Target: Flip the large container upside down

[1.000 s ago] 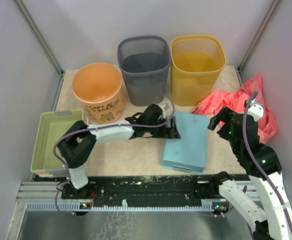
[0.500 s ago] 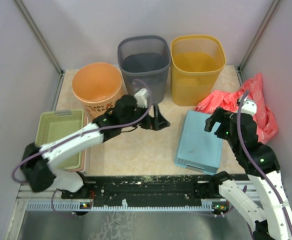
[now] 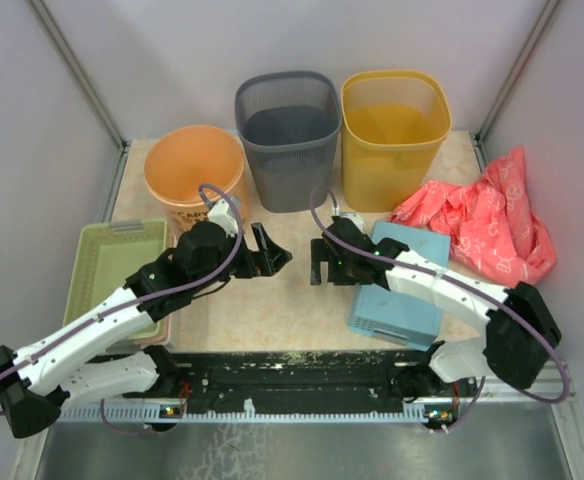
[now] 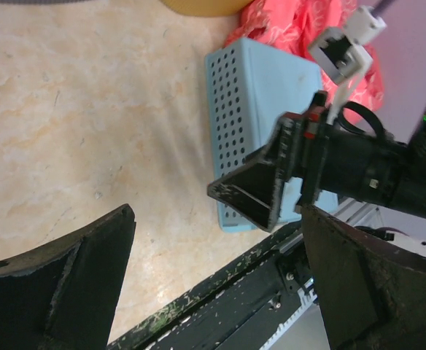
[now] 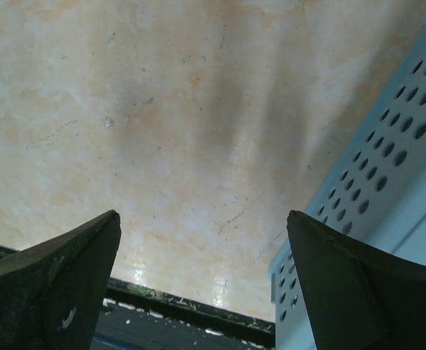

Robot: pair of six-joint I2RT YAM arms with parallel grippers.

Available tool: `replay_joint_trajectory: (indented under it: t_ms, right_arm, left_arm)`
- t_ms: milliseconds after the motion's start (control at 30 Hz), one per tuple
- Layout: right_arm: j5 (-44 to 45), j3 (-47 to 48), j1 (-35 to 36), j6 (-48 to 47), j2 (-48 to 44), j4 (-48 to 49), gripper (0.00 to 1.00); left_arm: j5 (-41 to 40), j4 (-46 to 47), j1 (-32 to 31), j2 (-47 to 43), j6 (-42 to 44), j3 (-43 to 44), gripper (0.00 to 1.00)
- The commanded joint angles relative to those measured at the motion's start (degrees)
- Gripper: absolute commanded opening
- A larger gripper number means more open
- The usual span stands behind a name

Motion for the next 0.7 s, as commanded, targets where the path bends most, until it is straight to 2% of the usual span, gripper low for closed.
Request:
replay_joint_trajectory:
  t_ms: [0,100,200,300,400,667]
  right_arm:
    - [2.17,1.62,-1.02,4.48,3.46,3.23,0.97]
    - [4.76,-1.05,-6.7,6.2,1.69,-1.01,0.99]
    - [5.82,-7.77,-16.06,7.5,-6.82,-2.57,0.99]
    - [6.68,-10.44,-23.72,6.0,-15.9,-4.18,0.98]
    - [5.96,-9.61,-24.86,3.18,-21.19,-4.44,0.98]
    - [-7.03,-10.02,-24.83,-2.99,-26.99,2.45,0.98]
  left_arm:
    - [-1.25,-2.66,-0.29,0.61,0.2,0.95,0.99]
    - [-1.15,-2.95,-0.35,0.46,0.46,0.4,0.99]
    - [-0.37,-2.23,-0.28,0.31,1.83,-0.18,0.99]
    - [0.57,-1.26,-0.29,0.83,3.67,-0.31,0.99]
    - [1.19,-0.14,-0.28,1.75,5.07,-0.33,0.99]
    - [0.29,-1.0,-0.31,3.08,7.29,2.1,0.99]
